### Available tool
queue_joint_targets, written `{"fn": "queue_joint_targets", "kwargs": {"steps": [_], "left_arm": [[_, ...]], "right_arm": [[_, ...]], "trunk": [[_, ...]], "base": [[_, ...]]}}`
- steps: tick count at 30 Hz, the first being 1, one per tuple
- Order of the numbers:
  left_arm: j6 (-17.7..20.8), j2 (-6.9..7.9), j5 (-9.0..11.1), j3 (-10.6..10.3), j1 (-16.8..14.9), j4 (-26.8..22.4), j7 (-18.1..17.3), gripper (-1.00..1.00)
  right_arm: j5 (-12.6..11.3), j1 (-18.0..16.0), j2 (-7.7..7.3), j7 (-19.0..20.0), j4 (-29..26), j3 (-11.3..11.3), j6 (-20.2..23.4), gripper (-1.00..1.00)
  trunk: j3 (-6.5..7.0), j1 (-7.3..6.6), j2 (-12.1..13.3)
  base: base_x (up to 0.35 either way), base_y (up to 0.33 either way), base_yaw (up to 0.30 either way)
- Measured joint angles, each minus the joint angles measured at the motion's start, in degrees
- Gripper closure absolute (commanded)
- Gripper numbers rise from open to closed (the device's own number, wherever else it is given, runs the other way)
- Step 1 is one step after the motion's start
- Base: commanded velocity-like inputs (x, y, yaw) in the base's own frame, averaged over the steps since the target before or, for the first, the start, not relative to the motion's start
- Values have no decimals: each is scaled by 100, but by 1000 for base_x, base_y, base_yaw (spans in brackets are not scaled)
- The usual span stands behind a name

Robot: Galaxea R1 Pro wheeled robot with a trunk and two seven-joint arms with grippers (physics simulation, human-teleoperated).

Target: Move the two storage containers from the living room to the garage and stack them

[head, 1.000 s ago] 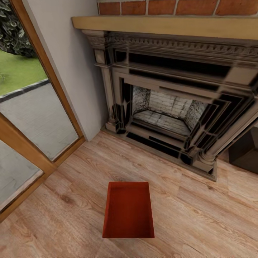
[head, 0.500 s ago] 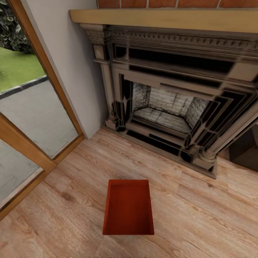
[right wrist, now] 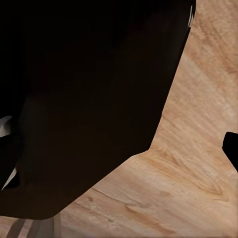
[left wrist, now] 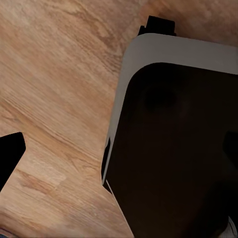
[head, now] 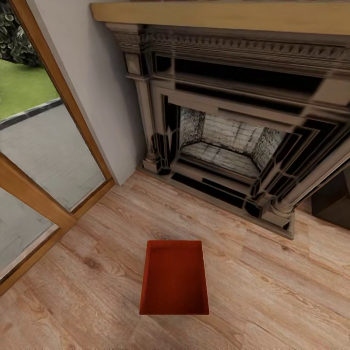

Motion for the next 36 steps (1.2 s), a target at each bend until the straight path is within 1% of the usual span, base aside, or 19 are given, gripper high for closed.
{"fn": "queue_joint_targets", "kwargs": {"steps": [36], "left_arm": [[0, 0, 0, 0, -2, 1, 0, -100]], "right_arm": [[0, 2, -1, 0, 0, 0, 0, -100]], "trunk": [[-335, 0, 0]], "base": [[0, 0, 0]]}}
